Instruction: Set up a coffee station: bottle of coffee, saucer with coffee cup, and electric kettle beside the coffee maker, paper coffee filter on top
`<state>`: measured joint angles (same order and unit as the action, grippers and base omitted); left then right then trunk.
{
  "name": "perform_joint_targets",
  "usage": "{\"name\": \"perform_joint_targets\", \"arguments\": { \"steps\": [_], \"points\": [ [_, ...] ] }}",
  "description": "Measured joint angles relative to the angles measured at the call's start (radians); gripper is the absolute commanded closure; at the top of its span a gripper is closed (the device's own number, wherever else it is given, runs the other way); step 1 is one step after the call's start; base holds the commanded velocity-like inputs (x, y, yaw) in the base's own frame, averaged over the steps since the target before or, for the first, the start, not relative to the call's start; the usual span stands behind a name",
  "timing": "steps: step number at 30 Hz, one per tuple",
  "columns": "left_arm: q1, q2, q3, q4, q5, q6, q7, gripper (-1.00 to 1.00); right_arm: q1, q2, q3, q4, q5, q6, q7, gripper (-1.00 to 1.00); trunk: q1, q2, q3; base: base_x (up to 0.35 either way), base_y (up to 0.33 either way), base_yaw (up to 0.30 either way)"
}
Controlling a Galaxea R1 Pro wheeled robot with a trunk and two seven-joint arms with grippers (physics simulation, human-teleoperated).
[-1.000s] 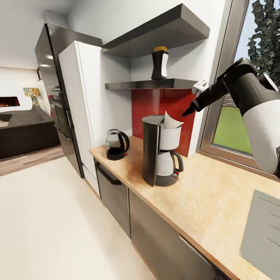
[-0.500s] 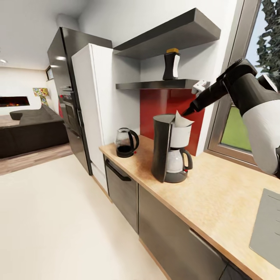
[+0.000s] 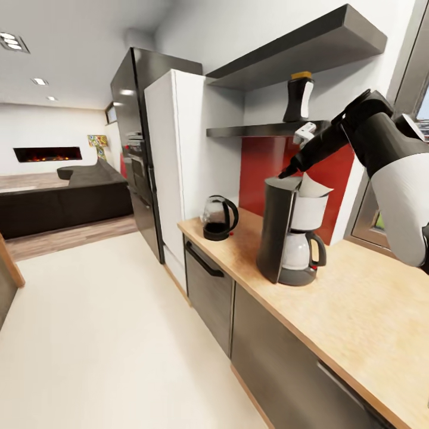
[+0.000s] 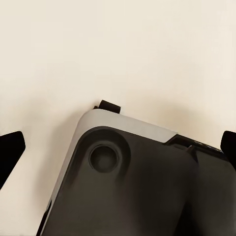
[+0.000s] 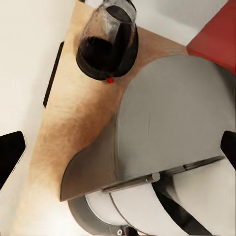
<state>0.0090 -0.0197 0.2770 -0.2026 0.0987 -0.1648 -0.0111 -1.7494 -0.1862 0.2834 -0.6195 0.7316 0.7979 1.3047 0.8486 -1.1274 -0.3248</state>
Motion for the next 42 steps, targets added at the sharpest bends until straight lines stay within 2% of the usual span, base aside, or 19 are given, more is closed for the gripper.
{"name": "perform_joint_targets", "arguments": {
  "steps": [23,31,34,35,38,39,42],
  "points": [
    [0.0,0.0,0.0,0.0,0.0,0.0,0.0,-1.0,0.0,0.012,0.0,0.0,-0.002,0.002,0.001,-1.0,0.0,0.0,0.0,0.0,0.156,0.031],
    [0.0,0.0,0.0,0.0,0.001,0.0,0.0,-1.0,0.001,0.012,-0.002,0.0,-0.005,0.002,0.002,-1.0,0.0,0.0,0.0,0.0,0.047,0.0],
    [0.0,0.0,0.0,0.001,0.001,0.0,0.0,-1.0,0.002,0.026,-0.005,0.001,-0.017,0.003,0.005,-1.0,0.0,0.0,0.0,0.0,0.005,0.0],
    [0.0,0.0,0.0,0.001,0.001,0.0,0.0,-1.0,0.004,0.04,-0.005,0.002,-0.022,0.004,0.009,-1.0,0.0,0.0,0.0,0.0,0.002,0.0],
    [0.0,0.0,0.0,0.0,0.001,0.0,0.0,-1.0,0.006,0.051,-0.006,0.003,-0.026,0.004,0.011,-1.0,0.0,0.0,0.0,0.0,0.001,0.0],
    [-0.001,0.0,0.0,0.001,0.001,0.0,0.0,-1.0,0.022,0.077,-0.006,0.008,-0.185,0.008,0.01,-1.0,0.0,0.0,0.0,0.0,0.0,0.0],
    [0.0,0.0,0.0,0.0,0.001,0.0,0.0,-1.0,0.024,0.081,-0.005,0.009,-0.219,0.006,0.01,-1.0,0.0,0.0,0.0,0.0,0.0,0.0]
  ]
}}
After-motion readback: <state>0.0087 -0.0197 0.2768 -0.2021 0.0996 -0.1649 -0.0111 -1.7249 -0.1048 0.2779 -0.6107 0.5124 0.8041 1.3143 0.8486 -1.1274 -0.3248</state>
